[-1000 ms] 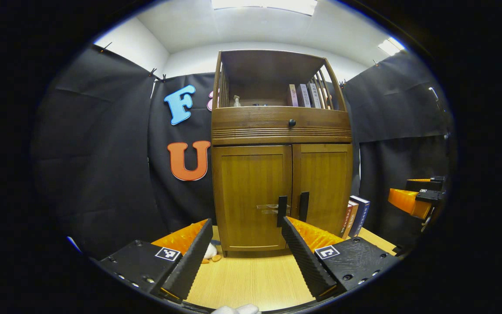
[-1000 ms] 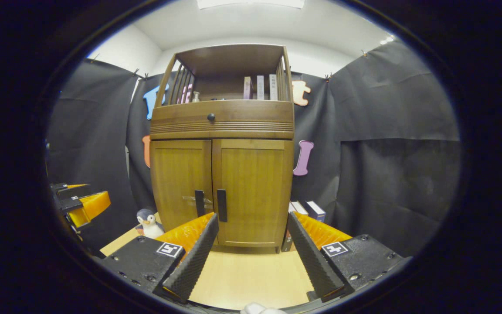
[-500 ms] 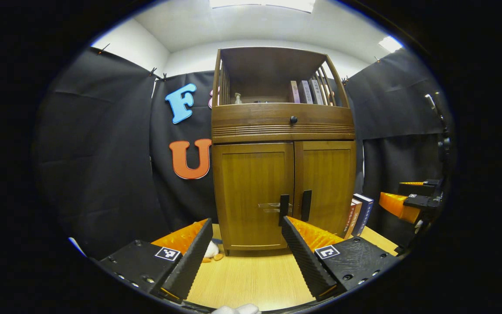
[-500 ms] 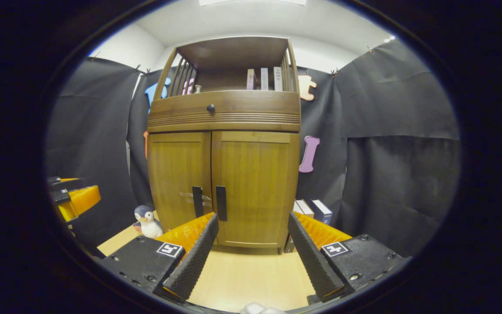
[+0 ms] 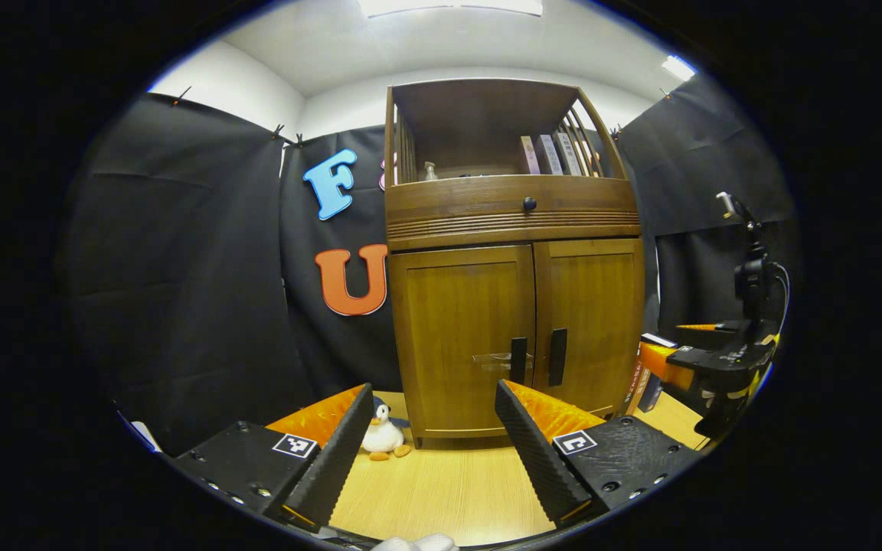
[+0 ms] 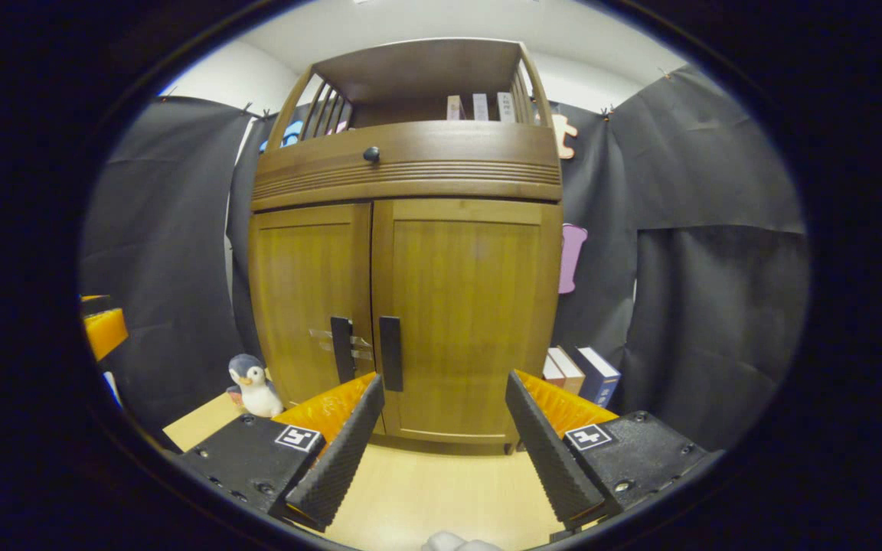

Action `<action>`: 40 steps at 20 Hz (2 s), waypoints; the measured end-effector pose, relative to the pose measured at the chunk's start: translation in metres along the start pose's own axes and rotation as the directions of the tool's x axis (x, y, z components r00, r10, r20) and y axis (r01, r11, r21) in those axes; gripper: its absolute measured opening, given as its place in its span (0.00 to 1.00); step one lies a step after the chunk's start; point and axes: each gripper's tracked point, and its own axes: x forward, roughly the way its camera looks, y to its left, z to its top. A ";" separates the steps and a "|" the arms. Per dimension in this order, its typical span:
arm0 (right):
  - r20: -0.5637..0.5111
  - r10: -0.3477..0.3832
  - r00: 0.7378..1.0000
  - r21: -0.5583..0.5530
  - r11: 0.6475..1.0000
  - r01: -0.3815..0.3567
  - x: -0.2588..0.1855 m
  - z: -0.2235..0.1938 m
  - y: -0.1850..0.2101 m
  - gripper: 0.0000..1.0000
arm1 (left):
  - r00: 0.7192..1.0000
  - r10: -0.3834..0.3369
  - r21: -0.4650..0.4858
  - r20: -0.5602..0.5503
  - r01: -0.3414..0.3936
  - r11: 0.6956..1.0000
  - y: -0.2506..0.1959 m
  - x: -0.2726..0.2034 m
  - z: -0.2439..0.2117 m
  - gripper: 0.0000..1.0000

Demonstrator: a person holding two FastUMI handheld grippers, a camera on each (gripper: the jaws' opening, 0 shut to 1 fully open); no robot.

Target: Open the right door of the double-door shoe cabinet with the right hand, and open the left door with the left hand.

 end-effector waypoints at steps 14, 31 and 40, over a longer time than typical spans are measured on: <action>-0.057 0.055 0.997 -0.017 0.998 -0.056 0.166 -0.027 0.043 1.00 | 0.995 0.096 0.014 -0.031 -0.095 0.995 0.020 -0.014 -0.002 0.96; -0.149 0.036 0.988 0.033 0.999 -0.031 0.217 -0.035 0.064 0.36 | 0.988 0.153 0.014 -0.015 -0.153 0.988 0.052 -0.028 -0.003 1.00; -0.179 0.091 0.980 0.013 0.996 -0.090 0.188 -0.042 0.060 0.31 | 0.995 0.101 -0.009 0.005 -0.101 0.995 0.047 -0.032 -0.009 0.96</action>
